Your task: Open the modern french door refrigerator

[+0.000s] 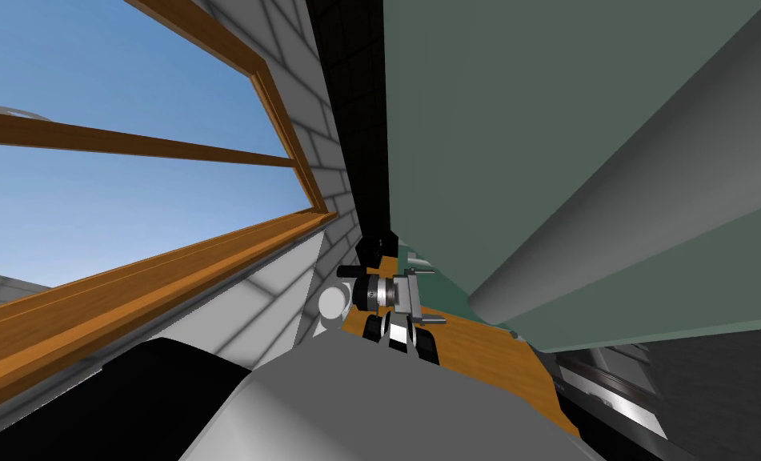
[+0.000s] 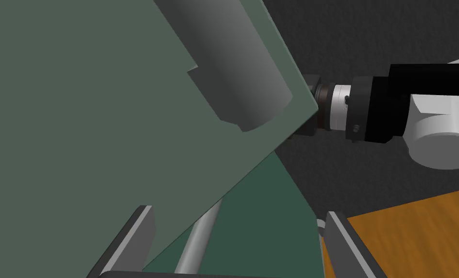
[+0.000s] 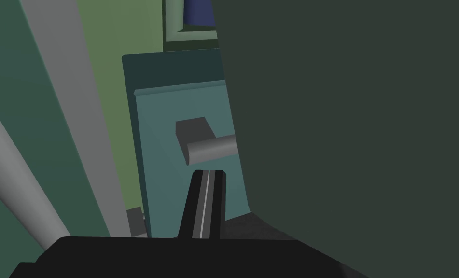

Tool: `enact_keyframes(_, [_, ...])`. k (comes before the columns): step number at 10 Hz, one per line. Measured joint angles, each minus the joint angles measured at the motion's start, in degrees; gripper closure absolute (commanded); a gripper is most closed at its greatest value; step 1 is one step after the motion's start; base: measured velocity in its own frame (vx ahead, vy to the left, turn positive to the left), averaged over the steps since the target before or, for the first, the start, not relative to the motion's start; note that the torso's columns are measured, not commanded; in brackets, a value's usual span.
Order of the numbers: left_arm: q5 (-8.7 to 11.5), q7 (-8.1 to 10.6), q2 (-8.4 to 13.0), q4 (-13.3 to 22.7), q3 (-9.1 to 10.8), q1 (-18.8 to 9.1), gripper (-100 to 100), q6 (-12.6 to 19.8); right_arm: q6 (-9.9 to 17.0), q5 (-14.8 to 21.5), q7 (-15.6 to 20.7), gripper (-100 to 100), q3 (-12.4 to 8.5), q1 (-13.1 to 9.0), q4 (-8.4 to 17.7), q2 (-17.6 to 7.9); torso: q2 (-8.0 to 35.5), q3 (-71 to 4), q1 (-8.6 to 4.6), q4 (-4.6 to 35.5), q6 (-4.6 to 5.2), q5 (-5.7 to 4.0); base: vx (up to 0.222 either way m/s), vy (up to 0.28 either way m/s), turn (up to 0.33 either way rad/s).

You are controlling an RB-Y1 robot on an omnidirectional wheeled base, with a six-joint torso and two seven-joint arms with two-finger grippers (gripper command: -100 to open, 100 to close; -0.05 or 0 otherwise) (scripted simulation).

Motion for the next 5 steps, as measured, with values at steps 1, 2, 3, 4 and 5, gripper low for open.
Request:
enact_keyframes(1, [-1.1,0.22,0.1,0.7,0.74,-0.9,-100,-0.5,0.0,0.0,0.0,0,0.0,0.0,0.0,0.0,0.0,0.0,-0.04,0.0,0.00,-0.01,-0.029,-0.099,0.065])
enact_keyframes(2, [-2.3,0.41,0.3,0.8,1.27,-1.3,-100,-1.1,0.0,0.0,0.0,0,0.0,0.0,0.0,0.0,0.0,0.0,-0.07,0.0,0.00,-0.02,-0.031,-0.103,0.066])
enact_keyframes(3, [-3.3,0.19,0.7,0.6,1.95,-1.5,-100,-1.8,0.0,0.0,0.0,0,0.0,0.0,0.0,0.0,0.0,0.0,-0.01,0.0,0.00,-0.01,-0.048,-0.139,0.125])
enact_keyframes(4, [-4.2,0.44,0.8,0.6,2.47,-2.1,-100,-1.9,0.0,0.0,0.0,0,0.0,0.0,0.0,0.0,0.0,0.0,-0.08,0.0,0.00,-0.02,-0.034,-0.158,0.107])
enact_keyframes(5, [-4.3,0.66,0.7,0.8,2.88,-2.6,-100,-1.5,0.0,0.0,0.0,0,0.0,0.0,0.0,0.0,-0.1,0.0,-0.07,0.0,0.01,-0.02,-0.043,-0.145,0.079])
